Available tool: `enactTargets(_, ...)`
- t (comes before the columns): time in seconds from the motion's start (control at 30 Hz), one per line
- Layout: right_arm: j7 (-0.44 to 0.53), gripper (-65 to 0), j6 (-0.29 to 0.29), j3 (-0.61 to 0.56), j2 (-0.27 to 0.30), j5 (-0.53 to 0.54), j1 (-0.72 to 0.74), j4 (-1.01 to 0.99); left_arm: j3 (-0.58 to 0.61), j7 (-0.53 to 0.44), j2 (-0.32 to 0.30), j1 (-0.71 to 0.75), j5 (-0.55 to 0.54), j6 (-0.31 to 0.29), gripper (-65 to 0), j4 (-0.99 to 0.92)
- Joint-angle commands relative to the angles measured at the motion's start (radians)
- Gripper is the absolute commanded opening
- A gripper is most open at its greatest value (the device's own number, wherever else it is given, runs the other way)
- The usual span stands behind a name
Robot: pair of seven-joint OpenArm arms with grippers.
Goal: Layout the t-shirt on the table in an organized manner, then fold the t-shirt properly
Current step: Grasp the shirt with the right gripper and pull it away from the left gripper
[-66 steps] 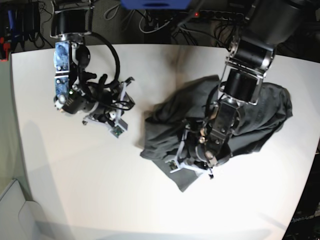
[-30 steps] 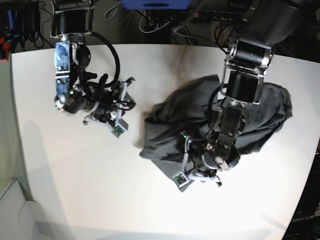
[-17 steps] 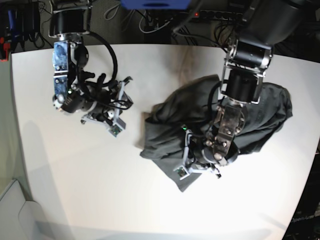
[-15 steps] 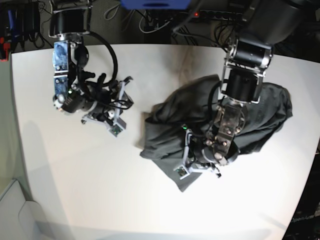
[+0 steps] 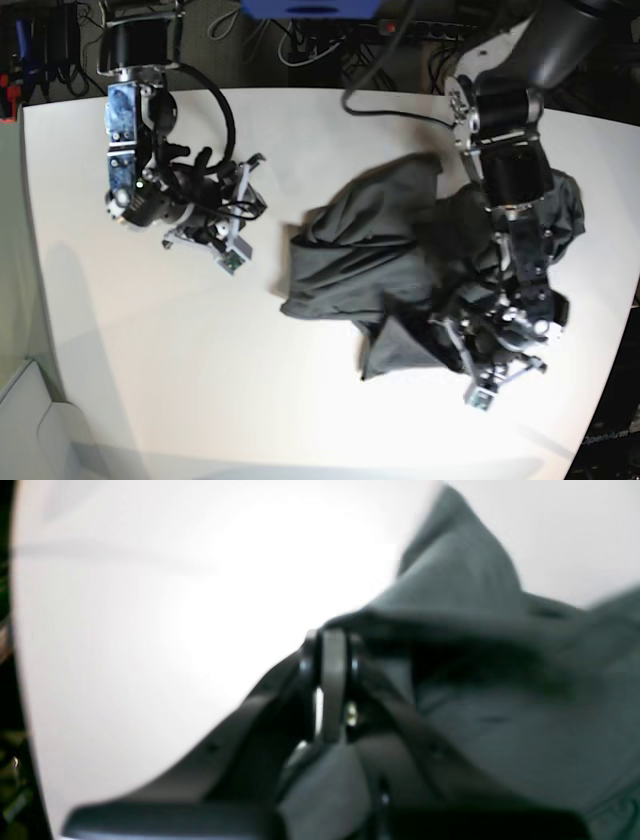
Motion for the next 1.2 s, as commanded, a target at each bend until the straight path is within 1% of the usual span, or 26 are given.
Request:
enactTargets(0.0,0.019,-40.0,-0.004,0.002,-0.001,0.013,0.019,0.016,-0.060,-0.017,-0.028,-0.036,-0.001,0.013,-64.4,0.051)
enactTargets(0.1,0.019,-40.0,-0.004,0.002,-0.001,0.014,0.019,0.017,-0.201,-0.017,-0.088,-0.036,-0.001,0.013,-64.4,0.092)
enactTargets(0.2,0.019,-40.0,-0.004,0.002,-0.002,0.016,0.019,0.019,-0.266,-0.017,-0.158,-0.028,-0.007,0.013,-64.4,0.089)
enactTargets(0.27,0.016,-40.0,-0.004,0.002,-0.004,0.016,0.019,0.022,-0.304,-0.018,-0.192,0.012,-0.009,0.013,-64.5,0.089)
enactTargets(0.37,0.007,-40.0,-0.004,-0.001,-0.005,0.017,0.019,0.025,-0.339,-0.026,-0.220,0.063,-0.010,0.013,-64.5,0.089)
enactTargets(0.4,0.007,-39.8,-0.004,-0.001,-0.008,0.019,0.019,0.025,-0.344,-0.029,-0.224,0.079,-0.010,0.013,-64.5,0.089)
enactTargets(0.47,-0.004,-39.5,-0.004,-0.007,-0.037,0.019,0.019,0.027,-0.344,-0.029,-0.229,0.102,-0.010,0.013,-64.5,0.089)
enactTargets(0.53,-0.039,-39.8,-0.004,-0.038,-0.063,0.019,0.019,0.027,-0.344,-0.029,-0.227,0.116,-0.010,0.013,-64.5,0.091)
enactTargets(0.63,-0.070,-39.9,-0.004,-0.097,-0.133,0.019,0.030,0.024,-0.344,-0.020,-0.223,0.124,-0.002,0.013,-64.5,0.094)
enactTargets(0.7,-0.069,-39.9,-0.004,-0.124,-0.177,0.017,0.032,0.016,-0.344,-0.020,-0.224,0.135,-0.001,0.013,-64.5,0.092)
enactTargets(0.8,-0.061,-40.0,-0.004,-0.153,-0.218,0.017,0.039,0.016,-0.341,-0.020,-0.229,0.165,-0.001,0.013,-64.5,0.098)
enactTargets(0.9,-0.062,-39.4,-0.004,-0.151,-0.226,0.017,0.101,-0.030,-0.342,-0.020,-0.235,0.188,-0.001,0.013,-64.5,0.092)
enactTargets(1.0,-0.058,-39.4,-0.004,-0.127,-0.226,0.017,0.179,-0.179,-0.341,-0.020,-0.238,0.216,-0.001,0.013,-64.5,0.102)
enactTargets(1.07,-0.021,-39.4,-0.004,-0.111,-0.226,0.017,0.219,-0.299,-0.341,-0.018,-0.237,0.239,-0.001,0.013,-64.5,0.112)
enactTargets(1.17,0.089,-39.4,-0.004,-0.084,-0.226,0.019,0.260,-0.454,-0.341,-0.018,-0.237,0.245,-0.001,0.013,-64.5,0.114)
